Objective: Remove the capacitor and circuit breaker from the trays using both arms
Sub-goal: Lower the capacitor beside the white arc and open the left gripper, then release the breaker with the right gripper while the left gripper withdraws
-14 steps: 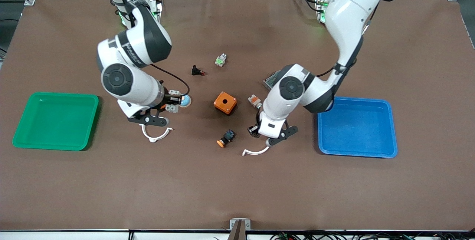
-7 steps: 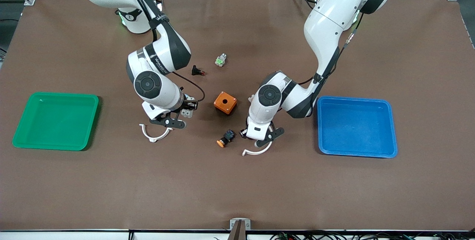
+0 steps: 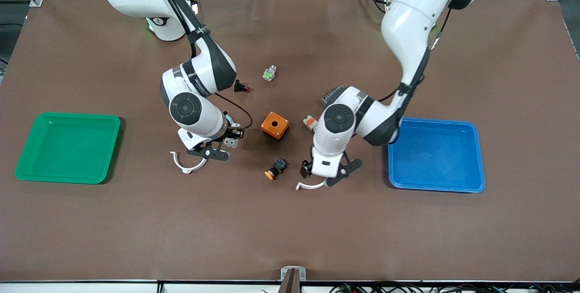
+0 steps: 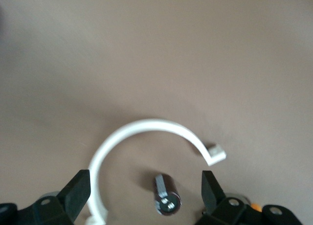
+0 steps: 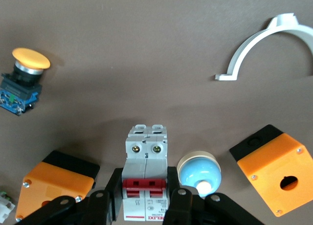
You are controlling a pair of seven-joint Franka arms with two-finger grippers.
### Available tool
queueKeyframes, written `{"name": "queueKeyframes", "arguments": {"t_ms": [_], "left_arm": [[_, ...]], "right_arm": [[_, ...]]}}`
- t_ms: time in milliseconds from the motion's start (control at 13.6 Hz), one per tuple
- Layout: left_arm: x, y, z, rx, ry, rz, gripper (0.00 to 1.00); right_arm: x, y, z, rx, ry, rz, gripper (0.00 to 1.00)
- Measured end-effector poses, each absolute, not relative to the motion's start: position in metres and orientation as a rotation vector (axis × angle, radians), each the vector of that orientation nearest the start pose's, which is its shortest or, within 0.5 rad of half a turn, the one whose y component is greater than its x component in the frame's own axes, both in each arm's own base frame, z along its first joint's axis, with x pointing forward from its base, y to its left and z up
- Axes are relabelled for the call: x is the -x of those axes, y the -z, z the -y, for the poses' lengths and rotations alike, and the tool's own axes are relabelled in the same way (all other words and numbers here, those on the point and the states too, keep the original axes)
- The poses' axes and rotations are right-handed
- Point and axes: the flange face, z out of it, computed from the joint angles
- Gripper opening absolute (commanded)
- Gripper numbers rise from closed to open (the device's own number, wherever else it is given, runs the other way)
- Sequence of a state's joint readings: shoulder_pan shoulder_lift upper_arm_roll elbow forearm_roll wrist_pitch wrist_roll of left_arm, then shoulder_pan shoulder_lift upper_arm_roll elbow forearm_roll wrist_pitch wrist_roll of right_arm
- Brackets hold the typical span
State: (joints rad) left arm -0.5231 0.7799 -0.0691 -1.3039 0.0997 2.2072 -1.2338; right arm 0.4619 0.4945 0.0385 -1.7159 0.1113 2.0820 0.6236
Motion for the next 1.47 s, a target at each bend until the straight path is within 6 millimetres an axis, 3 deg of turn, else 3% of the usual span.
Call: {"name": "queueKeyframes", "arguments": {"t_ms": [147,368,515,662,735,809,882,1029,1250,1397,1471], "left_arm": [[-0.65,-0.347,0.366,3.006,0.196,0.937,1.0],[-0.662,-0.432,0.286,2.939,0.216,0.874,1.0],[-0.659,-0.479,0.238,2.926,0.177,0.834,1.0],[-0.647,-0.518,0.206,2.925,0.14,0.76,1.0],[-0.641,-0.534,0.193,2.929,0.129,0.711,1.0],[-0.637,-0.547,0.182,2.936,0.122,0.668,1.0],[-0.632,-0.558,0.171,2.941,0.115,0.636,1.0],[-0.619,-0.58,0.149,2.957,0.108,0.555,1.0],[-0.586,-0.61,0.088,2.988,0.09,0.396,1.0],[-0.561,-0.623,0.057,3.008,0.084,0.327,1.0],[-0.551,-0.627,0.05,3.02,0.079,0.305,1.0]], "right_arm": [[-0.568,-0.275,-0.325,3.092,-0.255,-0.291,0.19],[-0.567,-0.247,-0.329,3.098,-0.268,-0.293,0.19],[-0.567,-0.24,-0.331,3.098,-0.265,-0.291,0.21],[-0.567,-0.239,-0.33,3.098,-0.265,-0.293,0.26],[-0.567,-0.239,-0.33,3.099,-0.264,-0.295,0.31],[-0.568,-0.239,-0.329,3.099,-0.263,-0.298,0.59],[-0.569,-0.239,-0.328,3.1,-0.262,-0.301,0.94],[-0.569,-0.24,-0.328,3.099,-0.261,-0.299,1.0],[-0.568,-0.245,-0.329,3.105,-0.282,-0.295,1.0],[-0.568,-0.272,-0.326,3.116,-0.323,-0.293,1.0],[-0.568,-0.298,-0.321,3.122,-0.346,-0.297,1.0]]}}
